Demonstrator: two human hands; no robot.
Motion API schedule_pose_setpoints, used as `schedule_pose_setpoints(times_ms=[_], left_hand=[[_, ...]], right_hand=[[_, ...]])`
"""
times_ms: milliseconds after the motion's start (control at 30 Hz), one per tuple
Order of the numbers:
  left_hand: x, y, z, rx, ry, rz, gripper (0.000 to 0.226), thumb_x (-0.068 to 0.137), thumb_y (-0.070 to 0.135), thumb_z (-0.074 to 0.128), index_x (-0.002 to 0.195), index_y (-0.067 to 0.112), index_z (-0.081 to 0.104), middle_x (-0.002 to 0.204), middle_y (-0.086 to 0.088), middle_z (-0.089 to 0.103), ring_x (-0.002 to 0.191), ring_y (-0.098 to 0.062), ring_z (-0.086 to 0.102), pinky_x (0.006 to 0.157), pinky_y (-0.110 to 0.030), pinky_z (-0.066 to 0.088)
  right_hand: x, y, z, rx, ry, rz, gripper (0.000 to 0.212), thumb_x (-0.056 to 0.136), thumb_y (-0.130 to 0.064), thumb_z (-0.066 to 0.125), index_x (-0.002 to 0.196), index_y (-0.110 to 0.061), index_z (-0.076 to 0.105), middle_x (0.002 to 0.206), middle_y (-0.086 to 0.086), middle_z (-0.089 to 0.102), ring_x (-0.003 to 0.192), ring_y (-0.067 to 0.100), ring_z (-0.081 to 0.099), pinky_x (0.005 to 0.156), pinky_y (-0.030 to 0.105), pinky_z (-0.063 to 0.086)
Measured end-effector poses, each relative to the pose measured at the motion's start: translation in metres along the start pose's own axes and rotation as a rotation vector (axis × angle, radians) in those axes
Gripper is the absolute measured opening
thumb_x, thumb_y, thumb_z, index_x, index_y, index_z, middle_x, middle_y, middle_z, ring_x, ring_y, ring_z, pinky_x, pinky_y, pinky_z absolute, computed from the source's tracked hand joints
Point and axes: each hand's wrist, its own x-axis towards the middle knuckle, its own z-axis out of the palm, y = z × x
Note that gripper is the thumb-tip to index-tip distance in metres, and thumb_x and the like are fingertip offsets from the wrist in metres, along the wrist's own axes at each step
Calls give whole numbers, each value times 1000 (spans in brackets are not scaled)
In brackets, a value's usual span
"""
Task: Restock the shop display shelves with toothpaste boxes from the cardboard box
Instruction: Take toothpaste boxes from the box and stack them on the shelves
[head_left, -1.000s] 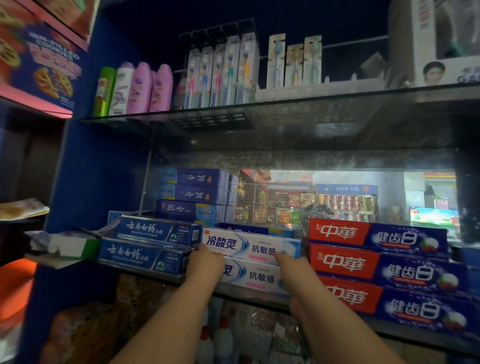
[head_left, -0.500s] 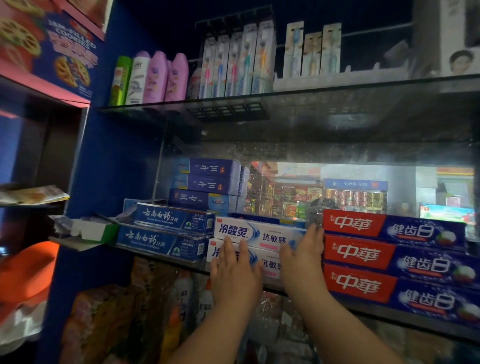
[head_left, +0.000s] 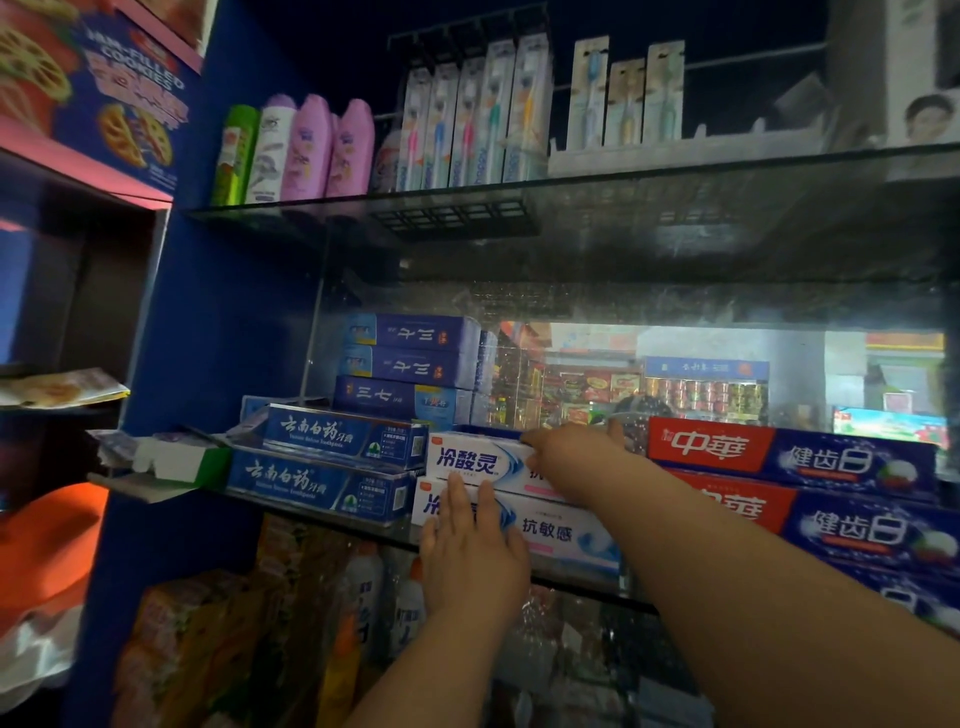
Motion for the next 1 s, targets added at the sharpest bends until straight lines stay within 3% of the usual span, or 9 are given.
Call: schedule_pose_setpoints(times_ms=[200, 400, 533, 667, 767, 833, 900, 1000], left_hand=[[1, -1, -1, 9, -24, 2, 64, 98, 45, 24, 153, 23, 1, 160, -7, -16, 149, -20, -5, 120, -40, 2], [3, -1, 1, 42, -42, 6, 65, 98, 46, 21, 153, 24, -5, 160, -8, -18, 149, -21, -5, 120, -40, 3], [3, -2, 2, 45, -50, 3, 65, 98, 47, 21, 153, 24, -5, 160, -7, -18, 149, -20, -6, 120, -40, 3], [3, -2, 0, 49, -59, -14, 66, 98, 48, 22, 153, 23, -6, 160, -7, -18, 149, -20, -7, 120, -40, 1], [-2, -1, -5, 16, -49, -15, 70, 98, 45, 27, 153, 18, -7, 159, -5, -19, 149, -19, -9, 120, -39, -2], [-8, -8, -10, -37, 1, -18, 72, 98, 41, 32, 152, 16, -10, 158, -2, -24, 148, -16, -16, 120, -39, -6], [-15, -24, -17, -33, 99, -55, 74, 98, 40, 33, 151, 18, -15, 156, 2, -31, 145, -14, -24, 118, -41, -12], [-16, -57, -25, -55, 150, -205, 78, 98, 46, 31, 149, 17, -20, 153, 1, -35, 144, -15, -27, 117, -43, -12]], right_hand=[[8, 13, 6, -12, -28, 8, 44, 104, -33, 31, 147, -41, 28, 153, 0, 36, 141, 27, 31, 114, 63, -3], [15, 10, 7, 2, -83, 52, 42, 103, -37, 28, 146, -39, 30, 152, 3, 38, 137, 31, 36, 114, 59, 14], [11, 9, 6, -34, -73, 52, 43, 103, -37, 28, 147, -39, 27, 153, 2, 37, 140, 30, 33, 114, 61, 8], [-2, 9, 15, -33, 140, -25, 46, 103, -39, 29, 148, -33, 27, 152, 2, 37, 142, 25, 28, 111, 65, -3], [-17, -3, 27, 50, 435, -141, 45, 102, -32, 36, 146, -26, 31, 152, 0, 32, 145, 21, 19, 113, 61, -1], [-28, -14, 35, 149, 556, -251, 49, 98, -25, 47, 145, -21, 35, 149, 1, 35, 143, 22, 25, 116, 56, 5], [-36, -27, 42, 246, 579, -323, 51, 97, -23, 48, 146, -18, 34, 149, 1, 35, 140, 22, 29, 116, 46, 16], [-43, -49, 56, 264, 518, -370, 51, 101, -25, 38, 150, -23, 24, 156, -4, 23, 145, 17, 18, 118, 35, 13]])
